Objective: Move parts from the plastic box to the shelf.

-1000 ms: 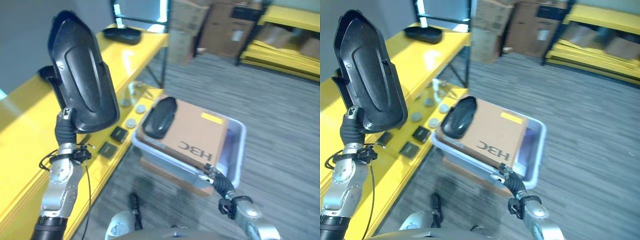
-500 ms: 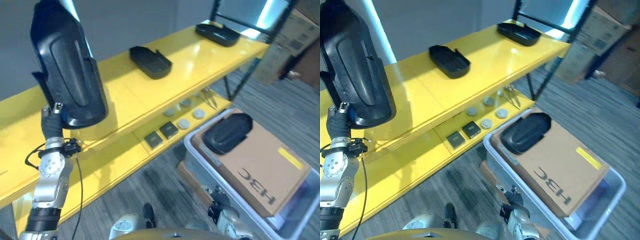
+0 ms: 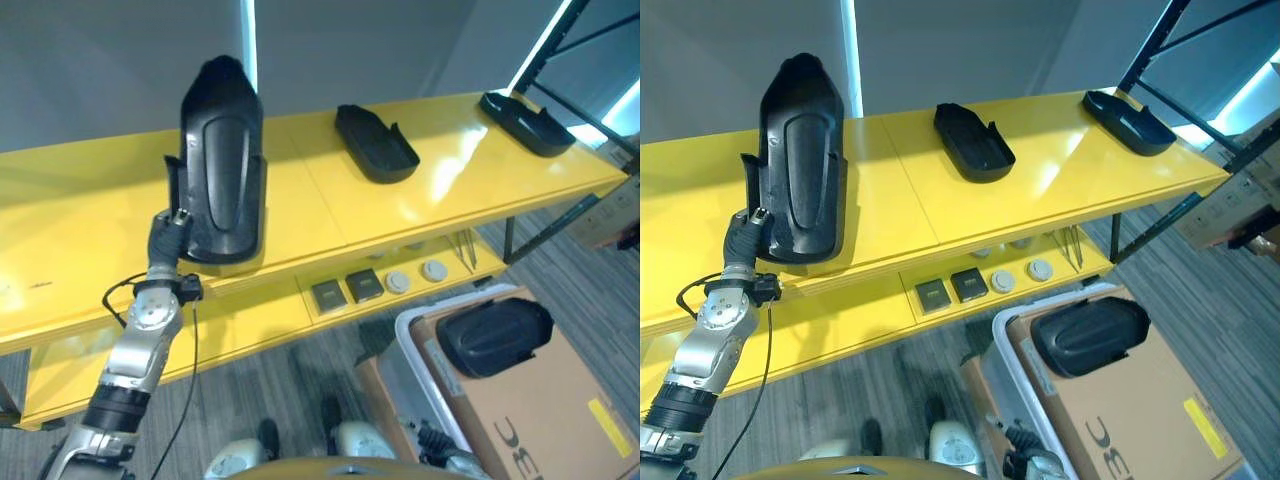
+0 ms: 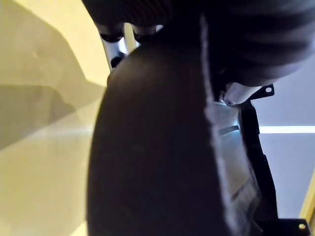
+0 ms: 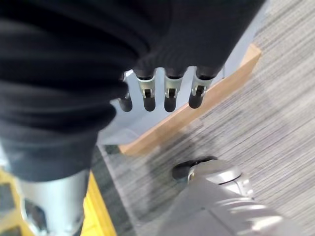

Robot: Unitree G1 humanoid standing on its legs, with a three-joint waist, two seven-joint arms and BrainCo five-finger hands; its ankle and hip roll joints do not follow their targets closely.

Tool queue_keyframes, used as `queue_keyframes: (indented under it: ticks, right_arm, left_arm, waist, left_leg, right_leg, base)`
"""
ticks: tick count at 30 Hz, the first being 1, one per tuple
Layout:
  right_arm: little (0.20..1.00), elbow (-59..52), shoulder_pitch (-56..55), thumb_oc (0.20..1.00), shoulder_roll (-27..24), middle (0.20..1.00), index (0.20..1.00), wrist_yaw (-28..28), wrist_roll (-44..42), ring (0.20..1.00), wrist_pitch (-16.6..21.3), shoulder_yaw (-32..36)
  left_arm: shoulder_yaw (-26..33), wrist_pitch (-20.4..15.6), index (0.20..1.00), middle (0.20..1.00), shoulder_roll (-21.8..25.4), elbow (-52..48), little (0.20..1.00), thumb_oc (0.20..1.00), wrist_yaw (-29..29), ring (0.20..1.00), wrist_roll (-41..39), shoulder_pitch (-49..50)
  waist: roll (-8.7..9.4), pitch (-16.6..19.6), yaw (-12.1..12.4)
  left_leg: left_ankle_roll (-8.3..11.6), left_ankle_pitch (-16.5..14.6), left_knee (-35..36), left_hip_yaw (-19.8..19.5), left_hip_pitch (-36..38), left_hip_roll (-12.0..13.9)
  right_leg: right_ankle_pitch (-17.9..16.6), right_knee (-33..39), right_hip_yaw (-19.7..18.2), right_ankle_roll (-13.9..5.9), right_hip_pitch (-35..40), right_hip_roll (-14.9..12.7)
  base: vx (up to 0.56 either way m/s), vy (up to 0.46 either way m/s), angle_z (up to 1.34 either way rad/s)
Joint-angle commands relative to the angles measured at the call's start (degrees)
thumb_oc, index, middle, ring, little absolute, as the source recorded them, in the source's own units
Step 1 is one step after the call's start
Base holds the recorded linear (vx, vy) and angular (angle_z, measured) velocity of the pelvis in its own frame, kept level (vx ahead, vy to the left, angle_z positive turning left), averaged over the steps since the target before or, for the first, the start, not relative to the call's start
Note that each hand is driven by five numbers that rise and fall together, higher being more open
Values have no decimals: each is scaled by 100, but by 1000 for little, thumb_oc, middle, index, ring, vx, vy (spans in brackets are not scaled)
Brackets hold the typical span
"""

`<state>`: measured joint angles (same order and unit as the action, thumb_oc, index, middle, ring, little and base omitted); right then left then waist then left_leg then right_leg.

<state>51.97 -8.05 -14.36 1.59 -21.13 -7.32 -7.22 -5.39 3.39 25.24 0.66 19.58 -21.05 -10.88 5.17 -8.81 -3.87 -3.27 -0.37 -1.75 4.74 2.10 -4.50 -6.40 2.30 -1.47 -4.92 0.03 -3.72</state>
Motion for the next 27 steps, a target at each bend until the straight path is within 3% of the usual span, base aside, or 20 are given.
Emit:
queue_keyframes:
  ticks: [1, 4, 5, 7, 13, 21, 27]
  right_arm:
    - [1000, 150, -112, 1000, -360, 1000, 1000, -379, 470, 1000, -238, -275]
    - [1000, 149, -230, 1000, -426, 1000, 1000, -435, 517, 1000, -243, -322]
    - [1000, 133, -287, 1000, -495, 1000, 1000, -424, 540, 1000, -231, -413]
    - [1000, 252, -255, 1000, -590, 1000, 1000, -460, 554, 1000, -253, -443]
    - [1000, 535, -231, 1000, -630, 1000, 1000, -576, 763, 1000, -123, -542]
    - [1000, 725, -194, 1000, -633, 1000, 1000, -585, 894, 1000, 54, -612]
    - [1000, 858, -140, 1000, -620, 1000, 1000, -544, 1005, 1000, 237, -697]
  left_arm:
    - [-262, 389, 200, 200, -226, 78, 200, 200, 356, 200, 118, -1071]
    - [-420, 658, 200, 200, -230, 682, 200, 200, 504, 200, 73, -1492]
    - [-526, 635, 200, 200, -133, 1532, 200, 200, 717, 200, 313, -1922]
    - [-642, 829, 200, 200, 105, 2552, 200, 200, 774, 200, 225, -2426]
    - [-824, 1315, 200, 200, 211, 3974, 200, 200, 976, 200, 98, -3065]
    - [-803, 1687, 200, 200, 334, 5036, 200, 200, 1160, 200, 298, -3179]
    - [-707, 1667, 200, 200, 320, 5519, 200, 200, 1408, 200, -4, -3155]
  waist:
    - [-128, 206, -396]
    - [-143, 244, -587]
    - [-198, 243, -762]
    - [-301, 243, -932]
    - [-466, 188, -1177]
    - [-507, 165, -1321]
    - [-513, 119, -1332]
  left_leg:
    - [504, 218, -29, 541, -87, 1065]
    - [570, 301, -93, 1123, -165, 1282]
    - [593, 357, -13, 1342, -138, 1395]
    - [595, 394, 123, 1396, -62, 1408]
    - [621, 408, 200, 1495, 18, 1412]
    - [603, 332, 234, 1563, 136, 1339]
    - [605, 311, 250, 1579, 163, 1321]
  right_leg:
    - [-109, -70, 245, -269, -105, -14]
    - [-41, -112, 537, -240, -112, -42]
    - [60, -188, 581, -221, -126, -13]
    - [168, -330, 465, -197, -213, 60]
    - [233, -462, 263, -200, -324, 116]
    - [230, -412, 133, -252, -277, 80]
    - [234, -352, 127, -262, -238, 75]
  base:
    - [91, -197, 32]
    - [39, -114, 68]
    - [52, -46, 59]
    - [84, -1, 25]
    - [39, 29, -18]
    - [40, 25, -10]
    - [-9, 10, -4]
